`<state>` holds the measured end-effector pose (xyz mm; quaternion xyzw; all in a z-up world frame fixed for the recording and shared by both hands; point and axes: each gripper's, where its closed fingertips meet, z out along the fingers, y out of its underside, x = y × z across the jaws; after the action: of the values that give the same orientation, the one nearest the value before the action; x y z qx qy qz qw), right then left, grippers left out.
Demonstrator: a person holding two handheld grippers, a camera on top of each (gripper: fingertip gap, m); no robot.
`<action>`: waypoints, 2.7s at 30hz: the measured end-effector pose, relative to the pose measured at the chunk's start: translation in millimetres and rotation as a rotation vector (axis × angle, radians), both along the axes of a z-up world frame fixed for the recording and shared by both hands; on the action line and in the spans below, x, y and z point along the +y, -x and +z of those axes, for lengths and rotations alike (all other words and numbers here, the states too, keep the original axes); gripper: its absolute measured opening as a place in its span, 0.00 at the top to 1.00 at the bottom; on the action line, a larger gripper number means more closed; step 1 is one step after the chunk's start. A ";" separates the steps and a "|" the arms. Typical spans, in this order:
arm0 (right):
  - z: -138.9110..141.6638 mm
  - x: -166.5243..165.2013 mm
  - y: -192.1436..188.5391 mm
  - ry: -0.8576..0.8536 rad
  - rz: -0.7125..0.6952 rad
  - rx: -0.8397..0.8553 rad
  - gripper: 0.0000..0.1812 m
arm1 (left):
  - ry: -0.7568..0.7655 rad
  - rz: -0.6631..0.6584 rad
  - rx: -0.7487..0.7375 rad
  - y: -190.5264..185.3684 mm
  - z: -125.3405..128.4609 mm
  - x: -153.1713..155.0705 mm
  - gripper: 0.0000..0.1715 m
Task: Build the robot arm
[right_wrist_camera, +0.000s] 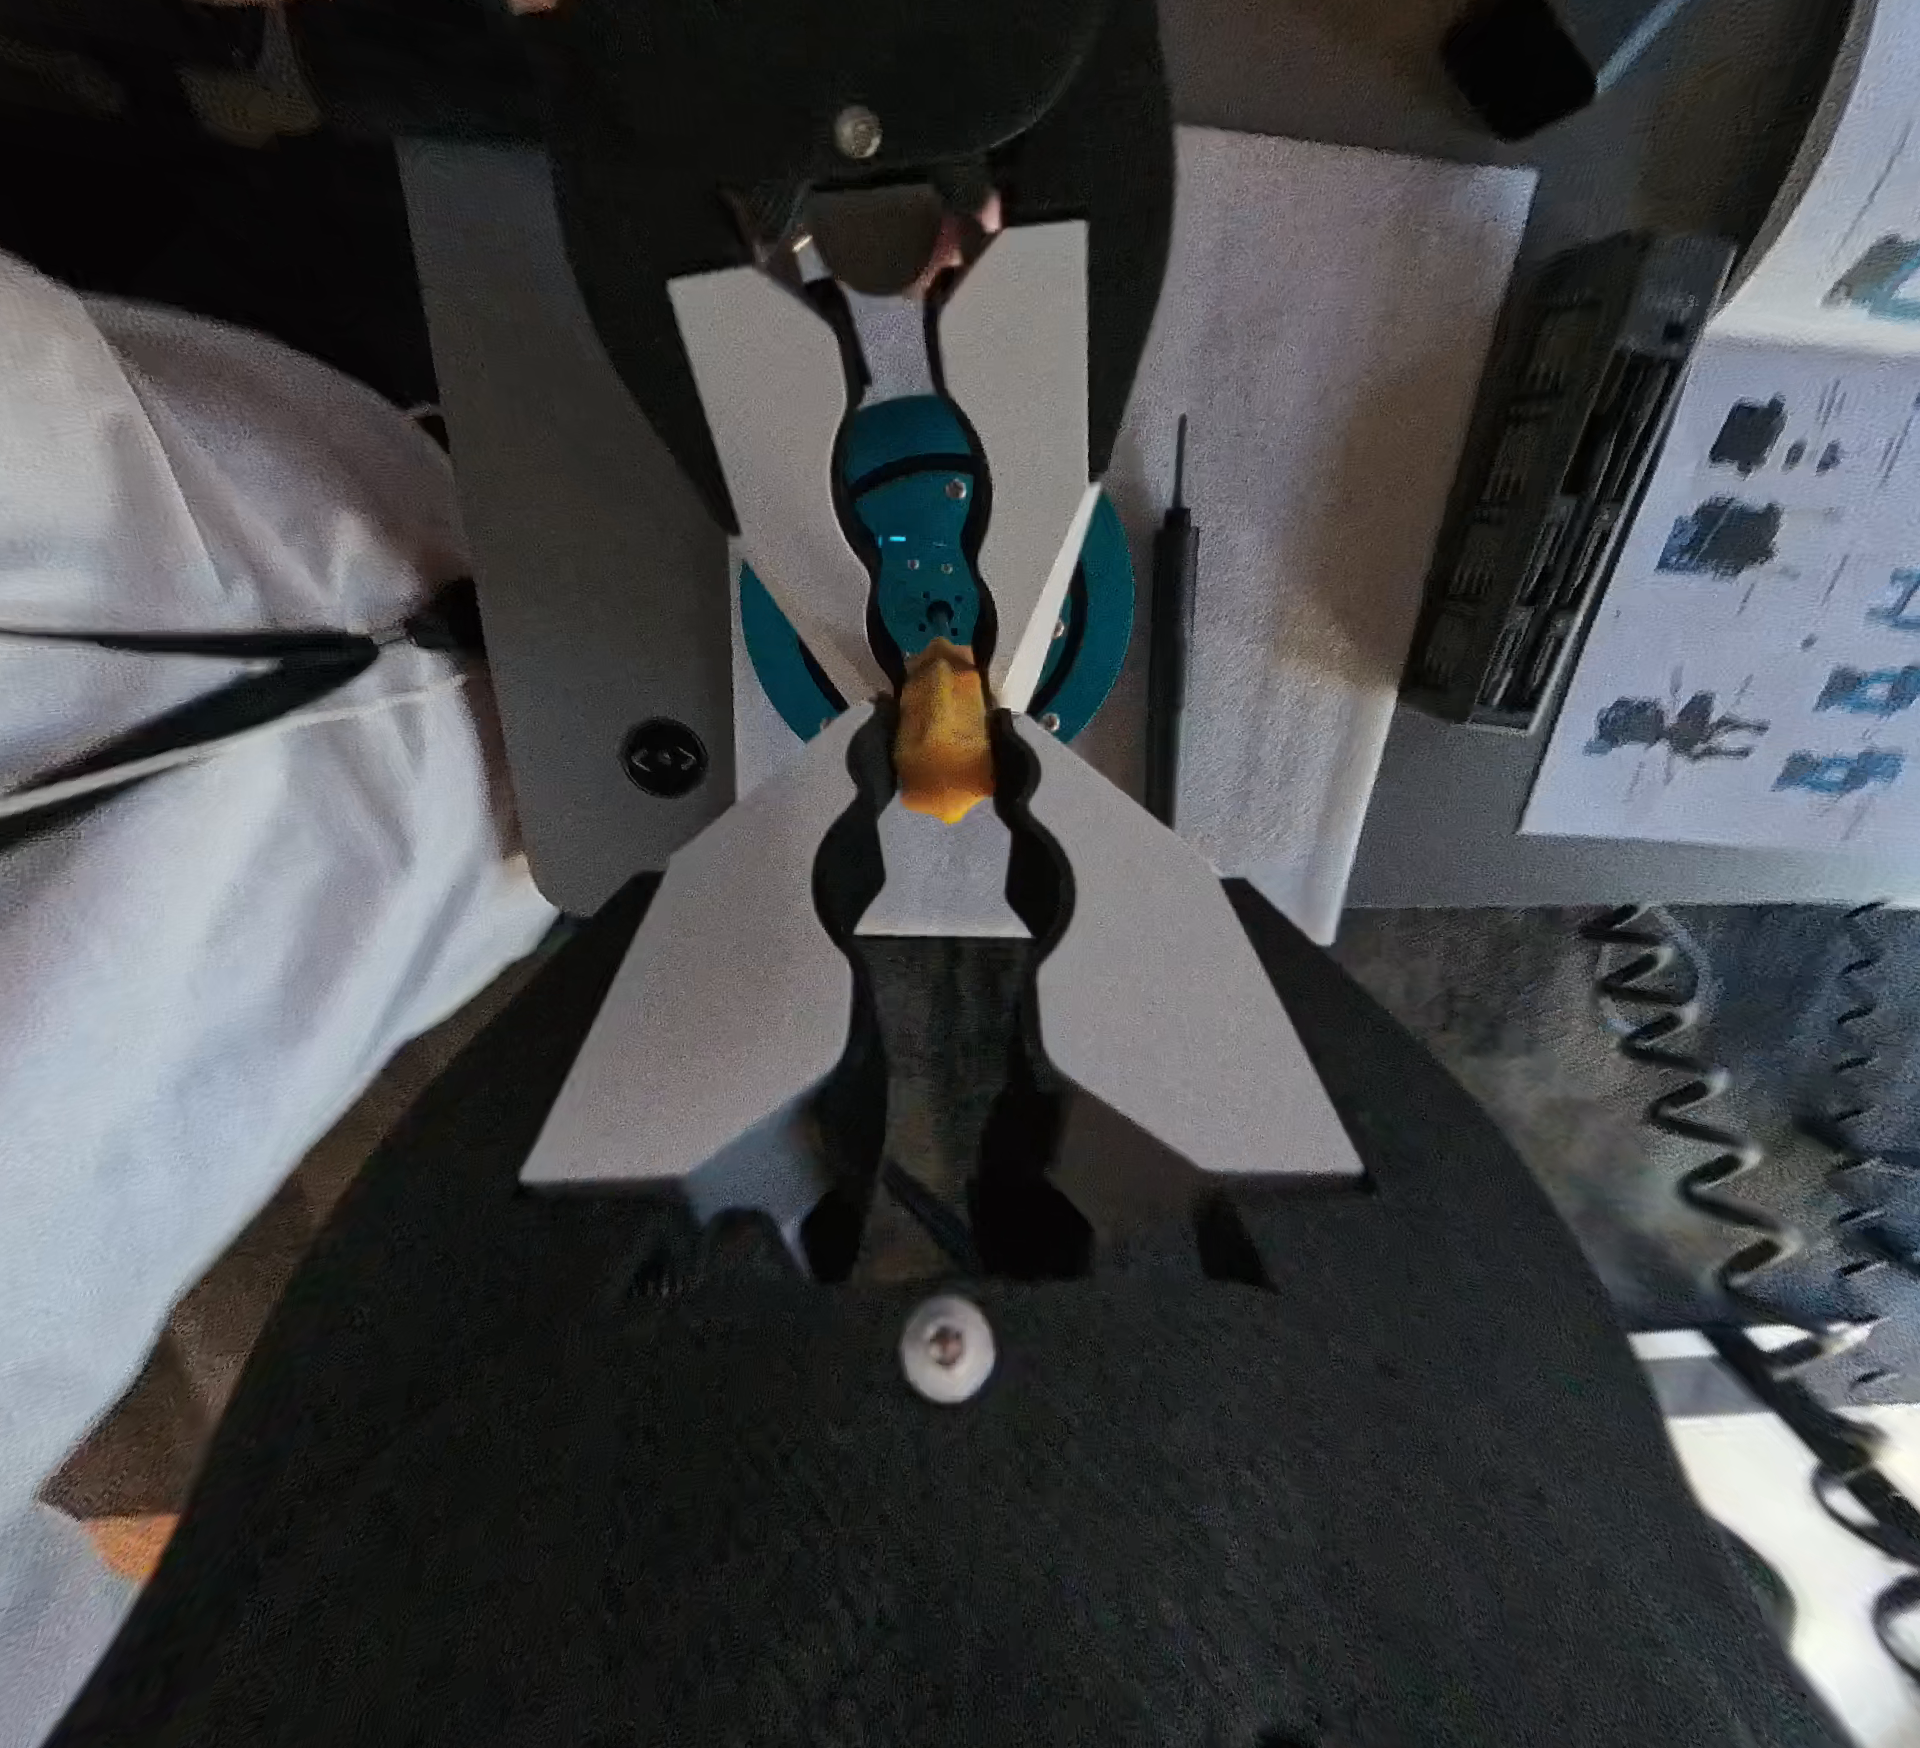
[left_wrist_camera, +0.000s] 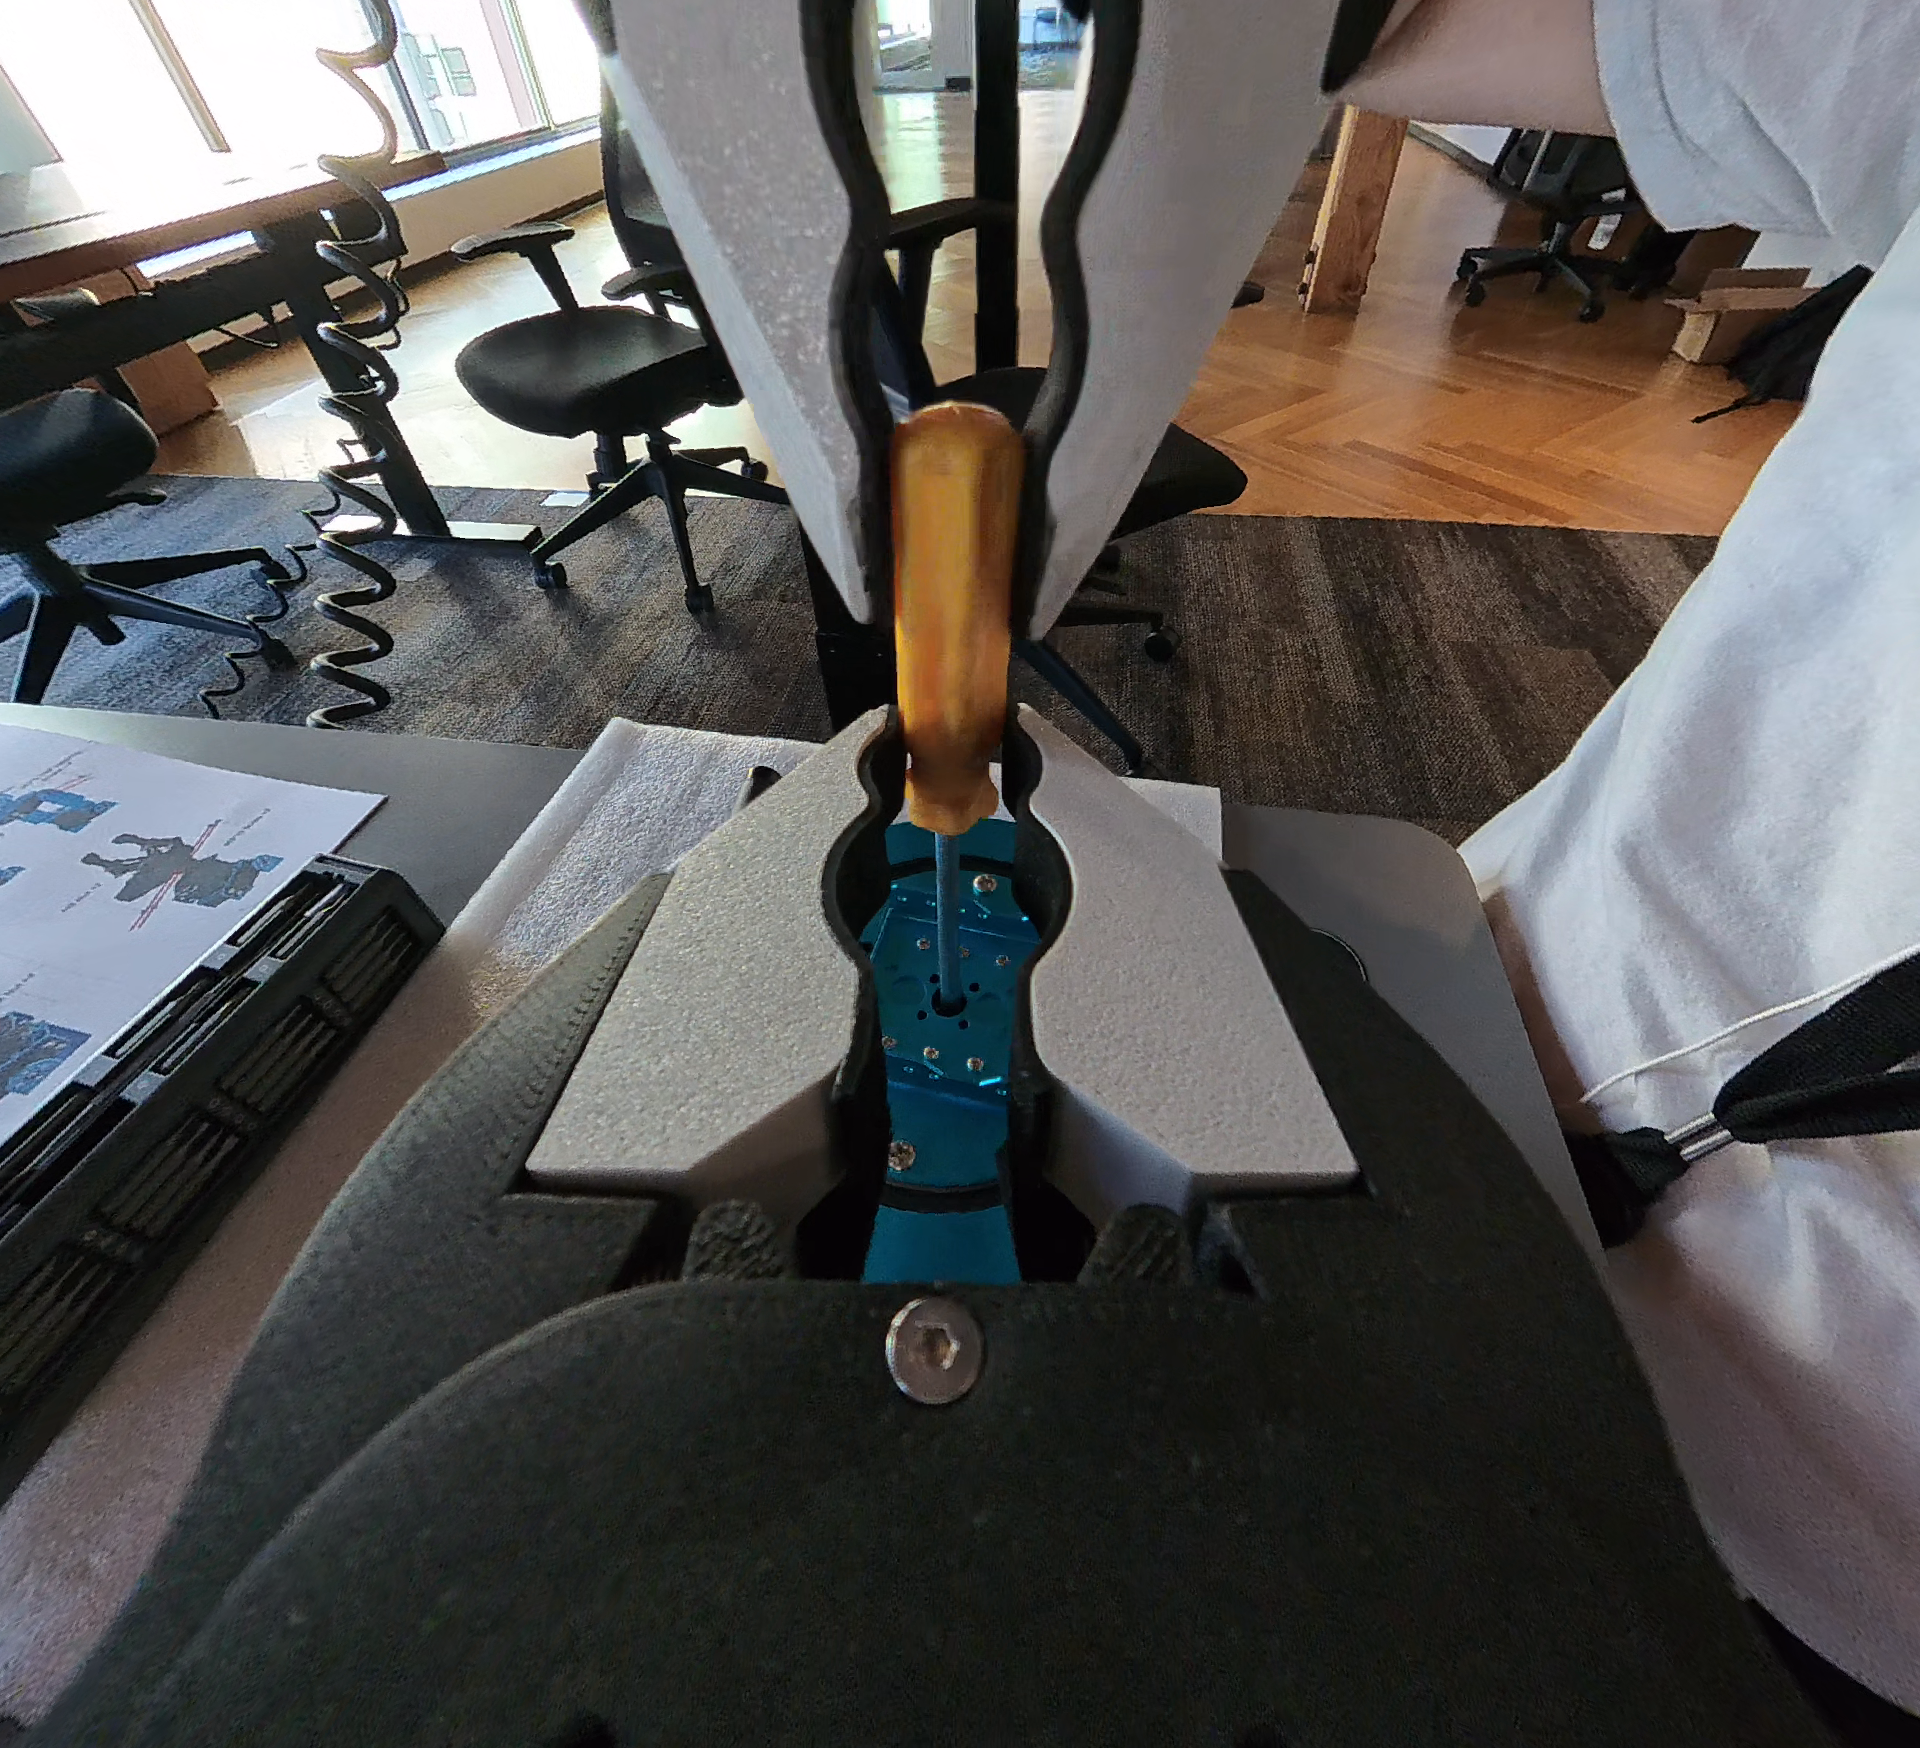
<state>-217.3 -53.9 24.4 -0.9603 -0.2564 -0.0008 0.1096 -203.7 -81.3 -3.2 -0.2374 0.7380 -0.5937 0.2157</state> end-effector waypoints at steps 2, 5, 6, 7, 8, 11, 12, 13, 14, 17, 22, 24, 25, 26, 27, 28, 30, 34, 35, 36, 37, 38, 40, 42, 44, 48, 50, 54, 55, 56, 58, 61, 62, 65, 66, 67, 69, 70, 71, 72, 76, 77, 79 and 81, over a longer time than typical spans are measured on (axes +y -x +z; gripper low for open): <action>-0.4 0.2 0.9 -0.003 -0.145 0.040 0.90 | -0.002 -0.001 0.003 -0.3 -0.1 0.9 0.91; -0.2 -0.1 0.0 -0.017 0.016 -0.030 0.89 | 0.001 -0.006 -0.001 0.7 0.1 0.1 0.91; 1.2 3.1 -2.0 -0.050 0.091 -0.063 0.81 | 0.002 -0.003 0.000 0.4 0.2 0.8 0.91; 3.5 5.6 -3.5 -0.082 0.149 -0.084 0.81 | 0.005 -0.003 0.002 0.4 0.2 1.3 0.91; 4.2 5.1 -2.8 -0.090 0.191 -0.080 0.84 | 0.008 -0.002 0.003 0.3 0.3 1.7 0.91; 1.8 2.4 1.0 -0.074 0.231 -0.052 0.90 | 0.006 0.000 0.003 0.3 0.2 2.0 0.91; 1.1 1.0 -0.1 -0.055 0.191 -0.044 0.90 | 0.004 0.000 0.002 0.3 0.2 1.4 0.91; 0.0 -1.9 -0.7 -0.019 0.116 -0.025 0.90 | 0.001 -0.003 0.002 0.4 0.0 0.3 0.91; -0.5 -2.8 -1.6 -0.001 0.023 -0.010 0.90 | -0.001 -0.004 0.002 0.3 -0.2 -0.4 0.91; -1.0 -2.4 -0.3 -0.019 -0.141 0.008 0.91 | 0.004 -0.009 0.009 0.6 -0.2 -0.4 0.90; 1.5 5.8 -5.4 -0.100 0.203 -0.104 0.82 | 0.009 -0.008 0.009 0.0 0.1 -0.2 0.90; -2.4 3.0 -2.4 -0.088 0.268 -0.081 0.87 | 0.013 -0.009 0.011 0.3 0.1 0.2 0.91; -4.4 1.2 -1.8 -0.077 0.287 -0.077 0.88 | 0.012 -0.007 0.010 0.2 0.1 0.6 0.90; -4.5 1.3 -0.9 -0.078 0.287 -0.070 0.89 | 0.011 -0.007 0.009 0.5 0.1 0.7 0.91; -4.2 0.4 -1.1 -0.062 0.245 -0.058 0.89 | 0.011 -0.007 0.009 0.8 0.0 0.5 0.90; -5.0 -1.0 -0.9 -0.036 0.170 -0.034 0.89 | 0.009 -0.008 0.008 0.9 -0.1 0.3 0.91; -6.0 -1.5 -1.6 -0.008 -0.030 0.018 0.89 | 0.003 -0.004 0.007 0.5 -0.4 0.2 0.90; -6.1 -3.7 -2.2 0.003 0.001 -0.003 0.90 | 0.004 -0.012 0.007 0.3 -0.4 -1.6 0.90; -5.6 -1.4 -5.1 -0.017 0.073 -0.038 0.85 | 0.003 -0.012 0.007 0.0 -0.4 -1.9 0.90; -4.4 1.3 -8.2 -0.041 0.134 -0.069 0.82 | 0.003 -0.013 0.008 0.0 -0.4 -1.9 0.90; -3.9 0.8 -8.0 -0.047 0.187 -0.071 0.84 | 0.005 -0.012 0.009 -0.2 -0.4 -1.4 0.90; -3.9 0.7 -5.9 -0.052 0.221 -0.059 0.87 | 0.008 -0.009 0.010 -0.4 -0.3 -0.6 0.90; -4.7 0.4 -3.5 -0.055 0.242 -0.041 0.90 | 0.011 -0.008 0.010 -0.1 -0.3 0.7 0.90; -5.5 -2.5 -3.2 -0.013 0.129 -0.008 0.90 | 0.007 -0.006 0.010 0.2 -0.5 0.6 0.90; -6.3 -1.5 -3.7 -0.001 -0.044 0.019 0.90 | 0.001 0.004 0.008 -1.5 -1.0 0.4 0.90; -5.9 -2.7 -5.0 -0.021 0.012 -0.061 0.89 | -0.007 -0.003 0.003 -1.1 -1.3 -1.5 0.91; -1.7 4.9 -8.2 -0.084 0.126 -0.113 0.79 | -0.003 -0.003 0.006 -1.6 -1.2 -1.2 0.91; 2.7 5.8 2.1 -0.103 0.222 -0.040 0.90 | 0.001 0.000 0.008 -2.0 -1.3 -0.4 0.91; 2.3 4.9 2.1 -0.095 0.218 -0.034 0.90 | 0.001 -0.002 0.007 -1.6 -1.4 -0.8 0.91; 1.7 2.8 2.1 -0.076 0.188 -0.025 0.90 | 0.000 -0.006 0.007 -1.2 -1.5 -1.6 0.91; 0.1 -2.4 0.5 -0.020 0.046 0.000 0.90 | -0.008 -0.012 0.003 -0.8 -2.0 -3.8 0.91; -0.8 -5.8 -1.4 0.004 -0.107 0.009 0.90 | -0.007 -0.019 0.007 -1.2 -2.2 -6.0 0.91; -0.7 -5.6 -1.3 0.001 -0.096 0.000 0.90 | -0.006 -0.020 0.007 -1.1 -2.1 -6.1 0.91; 0.0 -3.2 -3.5 -0.007 0.054 -0.050 0.84 | -0.008 -0.013 0.004 -1.6 -1.8 -5.0 0.91; 1.3 -0.5 -6.1 -0.026 0.091 -0.070 0.82 | -0.004 -0.013 0.006 -1.6 -1.7 -4.4 0.91; 1.9 0.5 -5.8 -0.036 0.124 -0.070 0.85 | 0.000 -0.010 0.008 -1.8 -1.6 -3.7 0.91; 0.9 0.5 -1.9 -0.039 0.162 -0.054 0.90 | 0.003 -0.008 0.009 -1.9 -1.5 -2.3 0.91; 0.6 0.3 -1.5 -0.033 0.141 -0.049 0.90 | 0.001 -0.006 0.008 -1.7 -1.6 -1.7 0.91; 0.0 -1.6 -1.0 -0.011 0.090 -0.033 0.90 | -0.001 -0.009 0.007 -1.2 -1.7 -2.2 0.91; -0.8 -4.3 -1.2 0.020 0.020 -0.017 0.91 | -0.003 -0.011 0.006 -0.9 -1.9 -3.2 0.91; -1.3 -5.7 -0.8 0.033 -0.119 -0.002 0.91 | -0.012 -0.013 0.005 -1.3 -2.2 -4.9 0.91; -1.1 -4.3 -1.4 0.028 -0.050 -0.022 0.90 | -0.013 -0.011 0.004 -1.4 -2.1 -4.7 0.91; 0.6 3.0 -4.0 -0.023 0.091 -0.070 0.82 | -0.010 -0.009 0.005 -1.4 -1.9 -3.9 0.91; 1.1 5.0 -2.4 -0.050 0.182 -0.074 0.85 | -0.003 -0.004 0.008 -2.0 -1.8 -2.6 0.91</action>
<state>-214.9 -48.9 25.5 -0.9293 -0.3464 -0.0327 0.1236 -201.7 -83.9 -5.0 -0.2379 0.7401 -0.5923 0.2118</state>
